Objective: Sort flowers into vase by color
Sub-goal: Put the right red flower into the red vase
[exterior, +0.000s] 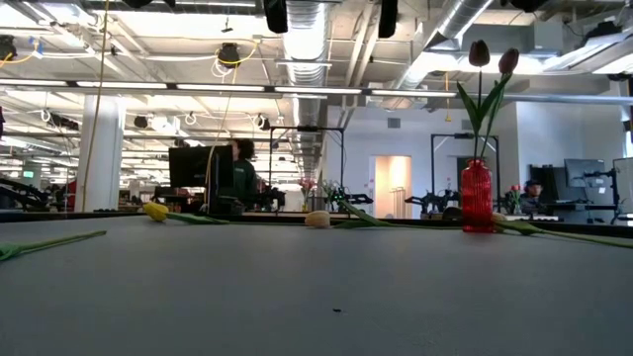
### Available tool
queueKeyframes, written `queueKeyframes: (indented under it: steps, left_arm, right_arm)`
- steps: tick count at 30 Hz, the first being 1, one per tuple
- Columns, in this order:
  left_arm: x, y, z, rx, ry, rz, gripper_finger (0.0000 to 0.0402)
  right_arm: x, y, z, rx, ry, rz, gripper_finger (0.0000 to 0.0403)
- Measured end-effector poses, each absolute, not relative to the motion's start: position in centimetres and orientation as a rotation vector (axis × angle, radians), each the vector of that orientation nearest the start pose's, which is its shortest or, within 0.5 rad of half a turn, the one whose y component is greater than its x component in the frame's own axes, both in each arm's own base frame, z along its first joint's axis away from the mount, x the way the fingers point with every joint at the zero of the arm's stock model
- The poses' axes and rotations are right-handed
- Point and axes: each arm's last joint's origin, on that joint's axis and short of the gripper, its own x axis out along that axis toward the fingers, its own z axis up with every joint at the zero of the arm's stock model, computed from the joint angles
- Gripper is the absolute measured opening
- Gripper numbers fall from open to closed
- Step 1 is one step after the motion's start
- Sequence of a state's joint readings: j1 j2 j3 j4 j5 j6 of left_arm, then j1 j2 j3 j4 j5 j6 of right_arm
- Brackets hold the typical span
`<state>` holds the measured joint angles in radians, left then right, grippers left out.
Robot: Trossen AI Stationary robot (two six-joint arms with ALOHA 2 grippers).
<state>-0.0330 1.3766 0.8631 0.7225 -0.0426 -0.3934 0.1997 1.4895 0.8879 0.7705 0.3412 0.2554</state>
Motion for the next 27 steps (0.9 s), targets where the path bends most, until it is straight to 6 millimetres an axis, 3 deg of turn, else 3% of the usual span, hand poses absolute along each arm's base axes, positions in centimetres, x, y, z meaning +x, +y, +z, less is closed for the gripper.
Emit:
queueKeyframes:
  steps: [7, 15, 21, 27]
  left_arm:
    - [30.7, -0.7, 30.8, -0.417, -0.128, -0.042, 0.0061]
    - [30.7, 0.8, 29.8, -0.539, 0.02, -0.194, 0.0131]
    - [30.7, 1.0, 29.7, -0.525, 0.039, -0.24, 0.0141]
    - [30.8, 0.2, 29.6, -0.436, 0.023, -0.157, 0.0141]
  right_arm:
    - [32.1, 5.7, 28.3, 0.332, -0.033, -0.091, 0.0017]
    - [30.8, 5.7, 28.0, 0.375, 0.143, -0.081, 0.0016]
    - [29.9, 5.6, 28.0, 0.445, 0.212, -0.101, 0.0017]
    - [29.9, 5.6, 28.1, 0.47, 0.218, -0.086, 0.0017]
